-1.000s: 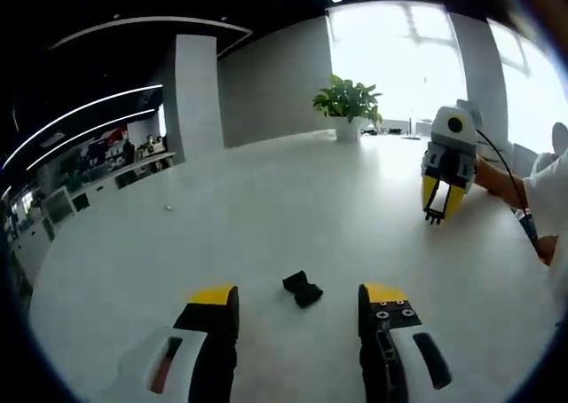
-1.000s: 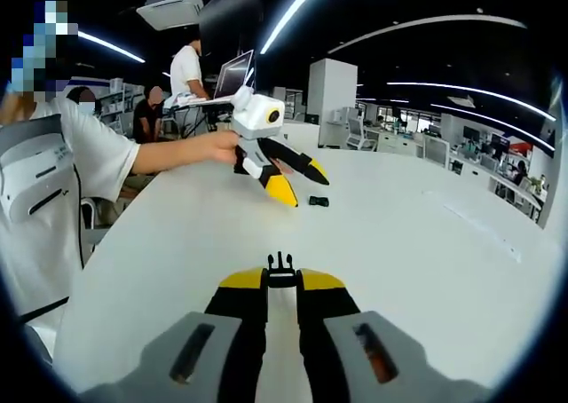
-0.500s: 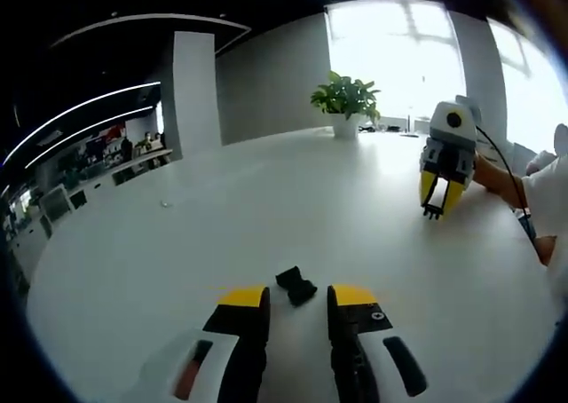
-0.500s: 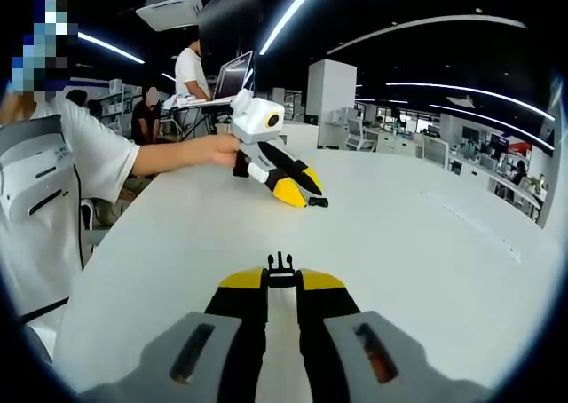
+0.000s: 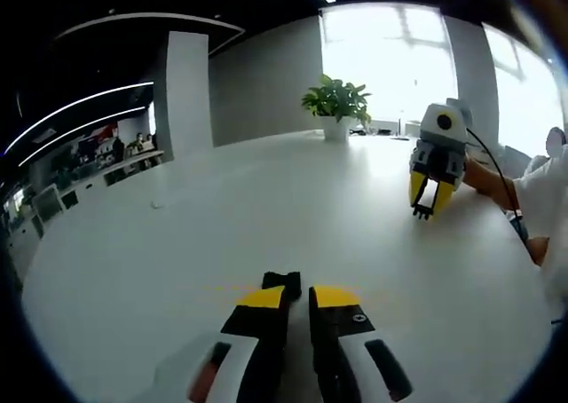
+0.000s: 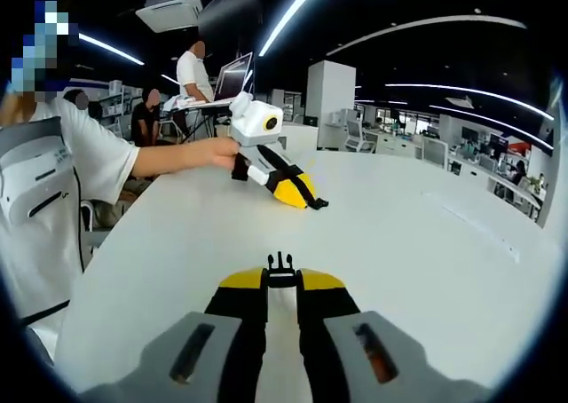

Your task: Snap the two parts of the plastic buckle together until the buckle closes and remains connected.

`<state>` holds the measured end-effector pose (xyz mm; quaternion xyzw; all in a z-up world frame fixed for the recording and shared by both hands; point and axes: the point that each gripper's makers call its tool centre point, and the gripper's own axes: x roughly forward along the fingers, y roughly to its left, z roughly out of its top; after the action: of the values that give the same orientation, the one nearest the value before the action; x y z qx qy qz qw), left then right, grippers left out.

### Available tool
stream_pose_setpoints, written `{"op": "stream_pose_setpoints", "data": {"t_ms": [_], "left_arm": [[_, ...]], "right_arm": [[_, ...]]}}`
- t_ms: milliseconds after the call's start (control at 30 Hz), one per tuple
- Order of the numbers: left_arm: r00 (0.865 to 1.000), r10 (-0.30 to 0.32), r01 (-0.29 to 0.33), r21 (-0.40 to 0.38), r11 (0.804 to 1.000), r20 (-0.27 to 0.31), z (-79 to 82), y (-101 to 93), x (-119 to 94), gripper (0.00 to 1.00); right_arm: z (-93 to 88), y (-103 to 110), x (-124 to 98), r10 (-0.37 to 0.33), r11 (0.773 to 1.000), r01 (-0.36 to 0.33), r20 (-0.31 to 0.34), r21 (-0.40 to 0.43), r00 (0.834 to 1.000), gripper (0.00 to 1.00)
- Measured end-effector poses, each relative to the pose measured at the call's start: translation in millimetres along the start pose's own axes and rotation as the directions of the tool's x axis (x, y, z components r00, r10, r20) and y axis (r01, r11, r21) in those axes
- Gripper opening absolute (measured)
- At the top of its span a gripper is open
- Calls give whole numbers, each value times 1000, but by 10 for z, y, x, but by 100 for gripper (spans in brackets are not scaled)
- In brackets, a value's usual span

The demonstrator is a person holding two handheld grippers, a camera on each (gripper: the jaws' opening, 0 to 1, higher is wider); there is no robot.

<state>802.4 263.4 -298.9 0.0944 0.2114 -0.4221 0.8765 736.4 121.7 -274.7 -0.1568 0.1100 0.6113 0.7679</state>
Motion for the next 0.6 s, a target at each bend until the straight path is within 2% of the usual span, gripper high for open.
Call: {"op": "stream_pose_setpoints", "data": {"t_ms": [100,533,600], "left_arm": [[1000,6,-6,-13,1000,15,20,31,-15,0],[1000,16,-15,-35,999,25,19,56,-57,0],[1000,20,-19,-38,999,21,19,57,-55,5]], "right_arm": [[4,7,2,0,1000,0,1,0,1000,11],[24,17,7,-1,1000,1,5,0,1000,11],[24,18,9,0,1000,0,5,1,1000,11]]}}
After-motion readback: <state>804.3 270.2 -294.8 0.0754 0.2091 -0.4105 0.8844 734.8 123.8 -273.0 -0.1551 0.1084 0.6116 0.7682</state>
